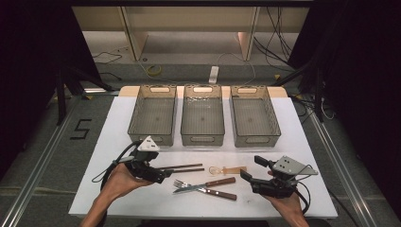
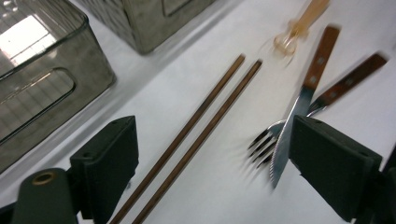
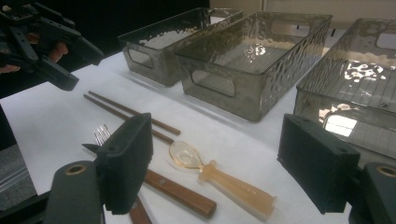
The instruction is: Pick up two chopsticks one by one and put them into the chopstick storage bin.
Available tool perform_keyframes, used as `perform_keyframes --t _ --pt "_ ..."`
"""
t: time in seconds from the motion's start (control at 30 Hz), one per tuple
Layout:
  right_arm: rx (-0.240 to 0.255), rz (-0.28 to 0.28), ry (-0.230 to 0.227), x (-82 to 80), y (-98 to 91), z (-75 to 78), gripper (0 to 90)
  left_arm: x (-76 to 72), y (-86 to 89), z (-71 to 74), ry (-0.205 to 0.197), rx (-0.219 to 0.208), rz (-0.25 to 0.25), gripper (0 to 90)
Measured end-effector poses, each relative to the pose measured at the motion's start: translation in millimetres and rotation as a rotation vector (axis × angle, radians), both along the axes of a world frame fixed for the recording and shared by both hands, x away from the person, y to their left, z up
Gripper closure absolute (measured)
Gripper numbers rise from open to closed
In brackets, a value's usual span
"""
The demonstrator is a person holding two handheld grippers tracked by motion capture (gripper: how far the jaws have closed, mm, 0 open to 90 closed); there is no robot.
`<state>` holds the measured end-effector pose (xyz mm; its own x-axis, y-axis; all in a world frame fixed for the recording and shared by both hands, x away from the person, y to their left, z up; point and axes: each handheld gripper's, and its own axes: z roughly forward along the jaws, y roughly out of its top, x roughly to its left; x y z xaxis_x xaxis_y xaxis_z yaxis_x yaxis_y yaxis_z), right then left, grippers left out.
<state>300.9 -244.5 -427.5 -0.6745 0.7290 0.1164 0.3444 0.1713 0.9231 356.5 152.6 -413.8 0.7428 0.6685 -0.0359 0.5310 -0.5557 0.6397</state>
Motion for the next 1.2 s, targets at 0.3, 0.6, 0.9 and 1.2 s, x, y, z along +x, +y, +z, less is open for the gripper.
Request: perform_keyframes --t 0.3,0.6,0.9,1.2 --pt "-0.014 0.017 0.013 0.9 1.9 -1.8 28.4 20.1 -8.9 -10.5 0.080 0.143 -0.079 24.2" --pt "-0.008 0.027 0.028 1.8 1.9 -2.5 28.5 33.1 -16.0 -19.3 0.137 0.243 -0.130 35.1" --pt "-0.007 0.037 0.029 1.6 2.9 -2.6 28.5 33.9 -19.8 -23.5 0.158 0.306 -0.192 44.1" --pt "-0.010 0.041 0.031 1.5 3.5 -2.5 28.6 35.7 -26.2 -25.9 0.171 0.347 -0.247 51.9"
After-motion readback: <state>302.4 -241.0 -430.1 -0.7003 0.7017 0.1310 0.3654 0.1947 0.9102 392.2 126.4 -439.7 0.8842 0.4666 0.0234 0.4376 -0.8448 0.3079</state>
